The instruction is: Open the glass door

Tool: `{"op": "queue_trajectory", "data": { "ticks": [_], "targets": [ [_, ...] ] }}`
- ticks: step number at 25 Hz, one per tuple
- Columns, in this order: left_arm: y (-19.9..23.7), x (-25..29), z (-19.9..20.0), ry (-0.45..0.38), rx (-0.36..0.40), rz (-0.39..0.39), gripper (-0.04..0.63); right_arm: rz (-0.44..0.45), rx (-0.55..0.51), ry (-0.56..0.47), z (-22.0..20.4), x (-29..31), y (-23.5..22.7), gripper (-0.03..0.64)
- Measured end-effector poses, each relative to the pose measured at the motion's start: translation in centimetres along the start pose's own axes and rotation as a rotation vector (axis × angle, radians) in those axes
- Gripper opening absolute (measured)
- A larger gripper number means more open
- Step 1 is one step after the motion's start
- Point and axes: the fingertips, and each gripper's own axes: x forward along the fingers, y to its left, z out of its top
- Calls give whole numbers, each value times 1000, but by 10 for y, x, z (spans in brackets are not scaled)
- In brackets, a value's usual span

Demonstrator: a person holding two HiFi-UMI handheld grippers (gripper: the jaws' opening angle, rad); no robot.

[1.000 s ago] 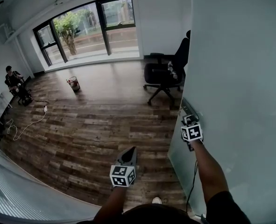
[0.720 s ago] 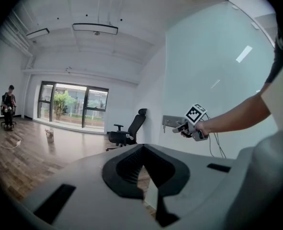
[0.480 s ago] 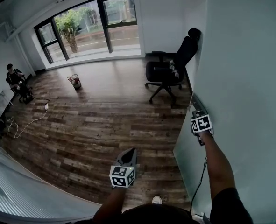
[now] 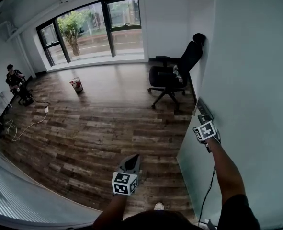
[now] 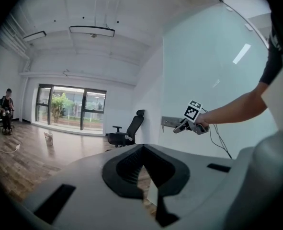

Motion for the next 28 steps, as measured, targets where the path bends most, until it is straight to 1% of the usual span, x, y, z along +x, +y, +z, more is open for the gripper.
{"op": "queue_trajectory", "data": {
  "ticks": [1,3,4,5,6,8,10,11,12,13,16,18,19,22,25,28],
  "targets": [
    [1,-4,-2,3,0,1,-2,-71,-16,-32,0,-9,-6,230],
    [3,-12,-4,4,-3,5,-2,-199,-42,-132,10,-33,-16,230],
    [4,-15,-5,3,-6,6,-2,-244,-44,-189,16,-48,-18,230],
    [3,-19,-5,0,-7,6,-2,-269,-38,-242,20,-62,-17,230],
    [3,-22,-5,-3,-7,4,-2,-274,-28,-287,23,-74,-11,230],
    [0,-27,-4,-5,-1,-8,-2,-252,-41,-342,23,-95,19,229],
    [-4,-37,-2,-10,7,-17,-2,-218,-75,-381,17,-116,66,229],
    [-5,-45,0,-16,10,-18,-2,-194,-71,-404,11,-127,92,229],
    [-4,-56,1,-22,12,-17,-2,-170,-49,-429,6,-138,117,227],
    [-3,-67,3,-30,12,-15,-2,-149,-7,-457,0,-150,139,203],
    [-4,-102,6,-51,7,-18,-2,-116,182,-556,-15,-192,180,81],
    [-10,-122,6,-65,5,-23,-2,-111,235,-596,-23,-218,198,39],
    [-13,-133,6,-72,2,-24,-2,-97,240,-598,-28,-228,210,25],
    [-20,-169,3,-96,-11,-24,-2,-44,222,-580,-44,-253,260,17],
    [-33,-200,3,-118,-11,-58,-2,-43,208,-578,-58,-276,303,15],
    [-52,-227,-6,-121,-1,-97,-2,-31,254,-553,-82,-293,338,15]
  ]
}}
